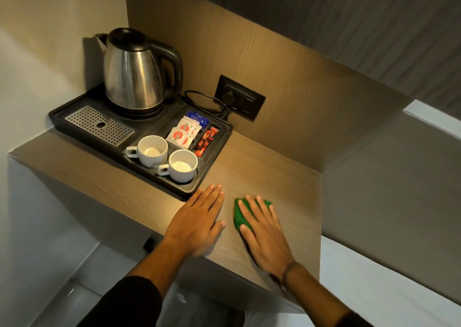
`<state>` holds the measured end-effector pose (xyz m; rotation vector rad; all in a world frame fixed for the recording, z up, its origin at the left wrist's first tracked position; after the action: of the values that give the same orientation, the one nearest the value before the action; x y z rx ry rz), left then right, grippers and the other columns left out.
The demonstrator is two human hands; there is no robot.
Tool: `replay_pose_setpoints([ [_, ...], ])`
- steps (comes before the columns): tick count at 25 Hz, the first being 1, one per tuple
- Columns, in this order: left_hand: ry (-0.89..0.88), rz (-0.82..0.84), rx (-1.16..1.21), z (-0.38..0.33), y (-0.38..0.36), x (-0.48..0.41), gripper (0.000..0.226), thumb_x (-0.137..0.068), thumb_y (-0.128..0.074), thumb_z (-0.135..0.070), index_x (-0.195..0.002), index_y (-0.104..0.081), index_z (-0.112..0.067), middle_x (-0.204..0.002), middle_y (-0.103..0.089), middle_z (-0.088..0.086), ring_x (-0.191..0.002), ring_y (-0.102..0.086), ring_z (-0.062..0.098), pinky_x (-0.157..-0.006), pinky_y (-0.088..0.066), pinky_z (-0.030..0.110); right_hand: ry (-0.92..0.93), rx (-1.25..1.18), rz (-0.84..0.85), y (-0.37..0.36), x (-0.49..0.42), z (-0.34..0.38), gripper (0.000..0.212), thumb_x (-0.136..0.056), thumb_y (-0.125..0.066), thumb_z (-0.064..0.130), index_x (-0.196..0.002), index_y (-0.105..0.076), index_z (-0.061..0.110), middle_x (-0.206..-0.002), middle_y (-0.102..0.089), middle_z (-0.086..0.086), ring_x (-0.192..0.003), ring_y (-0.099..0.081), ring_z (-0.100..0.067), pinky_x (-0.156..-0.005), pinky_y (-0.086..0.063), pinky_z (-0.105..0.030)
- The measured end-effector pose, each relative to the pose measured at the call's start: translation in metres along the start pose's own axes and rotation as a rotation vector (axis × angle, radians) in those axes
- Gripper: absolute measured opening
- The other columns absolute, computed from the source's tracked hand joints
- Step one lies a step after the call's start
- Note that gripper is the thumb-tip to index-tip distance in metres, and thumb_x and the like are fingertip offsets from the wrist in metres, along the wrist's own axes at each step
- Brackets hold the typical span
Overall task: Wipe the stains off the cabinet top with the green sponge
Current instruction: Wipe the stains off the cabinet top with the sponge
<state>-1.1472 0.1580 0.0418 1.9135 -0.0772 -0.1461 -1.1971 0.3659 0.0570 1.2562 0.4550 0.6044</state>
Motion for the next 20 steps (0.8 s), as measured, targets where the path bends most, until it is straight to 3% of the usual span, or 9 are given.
replay_pose_setpoints([
  [2, 0.0, -0.002, -0.004, 0.0, -0.001, 0.001, 0.074, -0.105, -0.022, -0.056, -0.163, -0.007, -0.013, -0.175, -0.007, 0.008, -0.16, 0.004, 0.02, -0.13, -0.01, 0.047, -0.013, 0.006, 0.007, 0.009, 0.034, -0.024, 0.055, -0.11, -0.019, 0.052, -0.163, -0.006, 0.042, -0.174, -0.004, 0.012, -0.159, 0.005, -0.012, -0.127, -0.001, -0.051],
  [6, -0.006, 0.012, -0.002, 0.001, -0.003, 0.0, 0.074, -0.105, -0.022, -0.056, -0.163, -0.004, -0.014, -0.175, -0.004, 0.007, -0.159, 0.006, 0.019, -0.131, -0.008, 0.046, -0.222, -0.003, -0.019, 0.026, -0.008, -0.028, 0.052, -0.112, -0.033, 0.035, -0.16, -0.013, 0.035, -0.17, -0.005, 0.009, -0.16, 0.001, -0.02, -0.129, -0.002, -0.053],
  [9, -0.013, 0.001, -0.016, 0.001, -0.002, 0.0, 0.074, -0.105, -0.022, -0.055, -0.163, -0.006, -0.012, -0.175, -0.006, 0.009, -0.16, 0.003, 0.021, -0.13, -0.011, 0.048, -0.119, 0.015, -0.014, 0.005, 0.005, 0.018, 0.053, -0.111, -0.022, 0.046, -0.162, -0.009, 0.039, -0.173, -0.004, 0.008, -0.159, 0.007, -0.017, -0.129, 0.004, -0.051],
  [12, -0.019, 0.001, -0.02, 0.0, 0.0, 0.001, 0.074, -0.105, -0.02, -0.054, -0.163, -0.006, -0.012, -0.175, -0.005, 0.01, -0.16, 0.003, 0.021, -0.13, -0.01, 0.047, -0.047, 0.049, 0.044, -0.002, 0.075, 0.004, 0.055, -0.108, -0.008, 0.059, -0.161, -0.001, 0.047, -0.173, 0.001, 0.016, -0.159, 0.008, -0.012, -0.128, 0.003, -0.05],
  [17, -0.017, 0.013, 0.001, 0.001, -0.001, 0.0, 0.074, -0.105, -0.02, -0.056, -0.163, -0.004, -0.014, -0.175, -0.002, 0.007, -0.159, 0.006, 0.02, -0.131, -0.006, 0.045, -0.282, 0.031, -0.03, 0.026, 0.027, -0.029, 0.053, -0.112, -0.033, 0.036, -0.161, -0.013, 0.034, -0.17, -0.002, 0.009, -0.16, 0.003, -0.019, -0.129, -0.001, -0.052],
  [20, -0.017, 0.001, -0.014, 0.002, -0.002, 0.0, 0.074, -0.104, -0.023, -0.055, -0.163, -0.007, -0.013, -0.175, -0.006, 0.008, -0.16, 0.002, 0.02, -0.13, -0.009, 0.046, -0.151, 0.023, -0.011, 0.002, 0.035, 0.007, 0.054, -0.11, -0.023, 0.047, -0.162, -0.008, 0.04, -0.173, 0.0, 0.01, -0.159, 0.008, -0.015, -0.129, 0.005, -0.049],
])
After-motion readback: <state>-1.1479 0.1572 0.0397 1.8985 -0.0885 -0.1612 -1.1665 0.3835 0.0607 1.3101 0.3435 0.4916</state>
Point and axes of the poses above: each hand's wrist, its own x-axis away from the middle knuckle, its own y-axis out of the back of the hand, z = x × y, the point moved 3 cm from there along -x, towards the middle knuckle
